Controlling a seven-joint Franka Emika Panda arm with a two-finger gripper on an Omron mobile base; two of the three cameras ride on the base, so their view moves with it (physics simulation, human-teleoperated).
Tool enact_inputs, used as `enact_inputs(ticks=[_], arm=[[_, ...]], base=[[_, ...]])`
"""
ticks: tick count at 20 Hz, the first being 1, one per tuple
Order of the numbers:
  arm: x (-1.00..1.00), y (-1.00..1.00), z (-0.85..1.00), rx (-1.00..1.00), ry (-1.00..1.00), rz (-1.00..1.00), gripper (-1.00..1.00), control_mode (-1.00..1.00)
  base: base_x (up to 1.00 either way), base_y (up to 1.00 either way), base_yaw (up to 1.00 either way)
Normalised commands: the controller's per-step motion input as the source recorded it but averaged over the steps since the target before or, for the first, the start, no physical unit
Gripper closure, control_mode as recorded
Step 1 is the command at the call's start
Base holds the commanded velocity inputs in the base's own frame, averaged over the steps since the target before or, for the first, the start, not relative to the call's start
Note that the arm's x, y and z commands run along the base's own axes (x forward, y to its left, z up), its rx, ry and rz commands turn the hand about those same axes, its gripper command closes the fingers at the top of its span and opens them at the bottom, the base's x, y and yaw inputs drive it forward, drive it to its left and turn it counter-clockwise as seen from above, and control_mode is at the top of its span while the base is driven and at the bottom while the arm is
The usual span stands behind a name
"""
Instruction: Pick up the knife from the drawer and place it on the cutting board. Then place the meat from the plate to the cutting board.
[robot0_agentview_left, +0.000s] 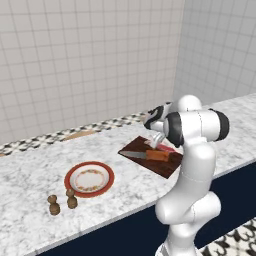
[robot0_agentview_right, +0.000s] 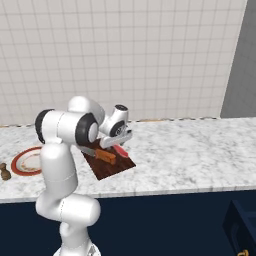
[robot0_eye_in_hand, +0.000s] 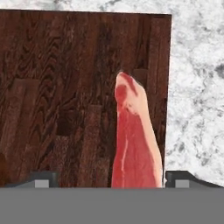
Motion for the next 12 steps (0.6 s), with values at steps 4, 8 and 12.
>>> enact_inputs(ticks=[4, 8, 12], arm=[[-0.26, 0.12, 0.52, 0.0, 0.0, -0.04, -1.0, -1.0], [-0.46, 0.1, 0.54, 0.0, -0.07, -0.04, -1.0, -1.0], [-0.84, 0.14, 0.45, 0.0, -0.22, -0.11, -1.0, -1.0]], base=[[0.0, 0.0, 0.0], [0.0, 0.0, 0.0], [0.0, 0.0, 0.0]])
